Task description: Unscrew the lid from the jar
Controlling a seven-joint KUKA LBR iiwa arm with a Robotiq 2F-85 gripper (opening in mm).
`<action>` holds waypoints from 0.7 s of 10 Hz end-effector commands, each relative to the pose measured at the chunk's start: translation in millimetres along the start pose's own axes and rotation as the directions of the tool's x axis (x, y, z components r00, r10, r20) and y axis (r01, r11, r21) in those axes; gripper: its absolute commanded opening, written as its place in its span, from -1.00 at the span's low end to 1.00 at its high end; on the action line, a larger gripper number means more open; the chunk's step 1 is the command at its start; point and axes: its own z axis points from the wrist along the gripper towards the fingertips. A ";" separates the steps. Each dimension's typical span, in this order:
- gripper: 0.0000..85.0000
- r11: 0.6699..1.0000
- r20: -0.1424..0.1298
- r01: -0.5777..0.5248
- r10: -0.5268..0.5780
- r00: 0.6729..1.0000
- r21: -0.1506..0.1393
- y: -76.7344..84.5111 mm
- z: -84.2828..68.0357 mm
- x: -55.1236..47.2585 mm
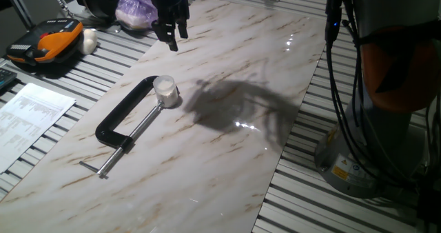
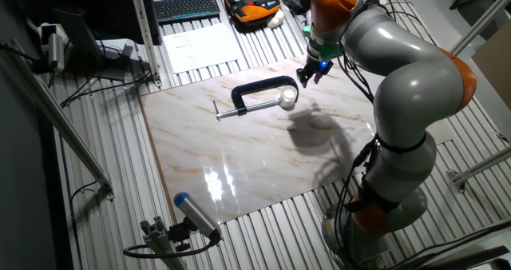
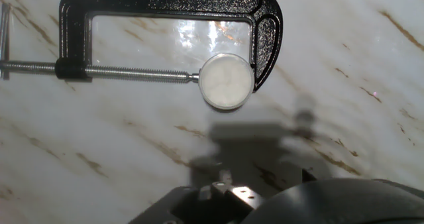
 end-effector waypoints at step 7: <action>-1.00 1.000 0.039 0.010 -0.009 0.999 -0.021 -0.3 0.5 -0.2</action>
